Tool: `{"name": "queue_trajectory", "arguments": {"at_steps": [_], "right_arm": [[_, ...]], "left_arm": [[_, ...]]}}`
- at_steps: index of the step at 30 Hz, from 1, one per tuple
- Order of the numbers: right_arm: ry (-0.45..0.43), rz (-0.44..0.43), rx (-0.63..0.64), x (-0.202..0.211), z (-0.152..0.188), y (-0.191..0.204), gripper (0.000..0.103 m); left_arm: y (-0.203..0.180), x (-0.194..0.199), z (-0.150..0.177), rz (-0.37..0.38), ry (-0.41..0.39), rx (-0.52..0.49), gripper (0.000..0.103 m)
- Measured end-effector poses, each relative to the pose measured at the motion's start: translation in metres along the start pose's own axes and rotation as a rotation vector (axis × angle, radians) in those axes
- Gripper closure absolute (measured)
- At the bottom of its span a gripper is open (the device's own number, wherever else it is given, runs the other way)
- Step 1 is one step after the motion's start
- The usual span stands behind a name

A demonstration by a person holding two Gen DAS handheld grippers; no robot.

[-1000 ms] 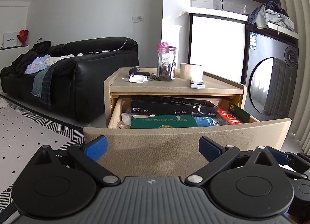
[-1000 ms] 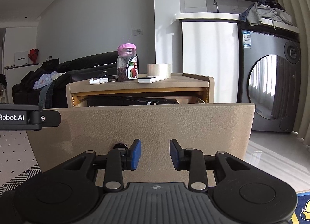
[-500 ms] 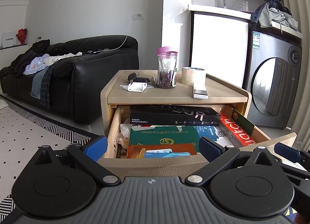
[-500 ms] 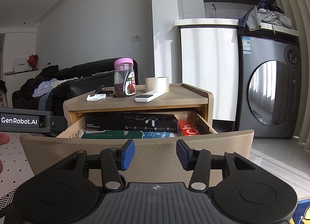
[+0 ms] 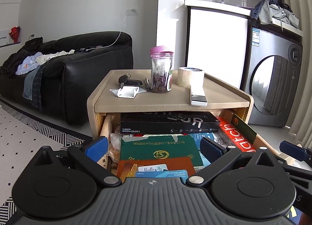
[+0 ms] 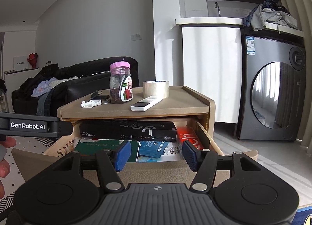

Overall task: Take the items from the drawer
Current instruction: 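Open the right tool, releasing the drawer knob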

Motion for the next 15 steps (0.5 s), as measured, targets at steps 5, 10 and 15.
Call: {"name": "queue_trajectory", "arguments": {"at_steps": [5, 10, 15], "right_arm": [[0.022, -0.016, -0.026, -0.012, -0.004, -0.007, 0.04], [0.025, -0.018, -0.029, -0.022, -0.008, -0.012, 0.04], [0.031, -0.028, -0.053, -0.031, -0.012, -0.016, 0.04]], "left_arm": [[-0.006, -0.011, -0.013, 0.027, -0.013, -0.039, 0.0], [-0.012, -0.024, -0.025, 0.053, -0.012, -0.092, 0.0], [-0.023, -0.035, -0.035, 0.059, -0.021, -0.155, 0.0]]}}
Point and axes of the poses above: each gripper's, at about its wrist camera, not at the fingertips, and x roughly against the way its jaws point, y to its left, z to its underside, the point moved 6 cm from there along -x, roughly the way its jaws point, and after that the axes turned 2 degrees about x, right-handed, at the moved point
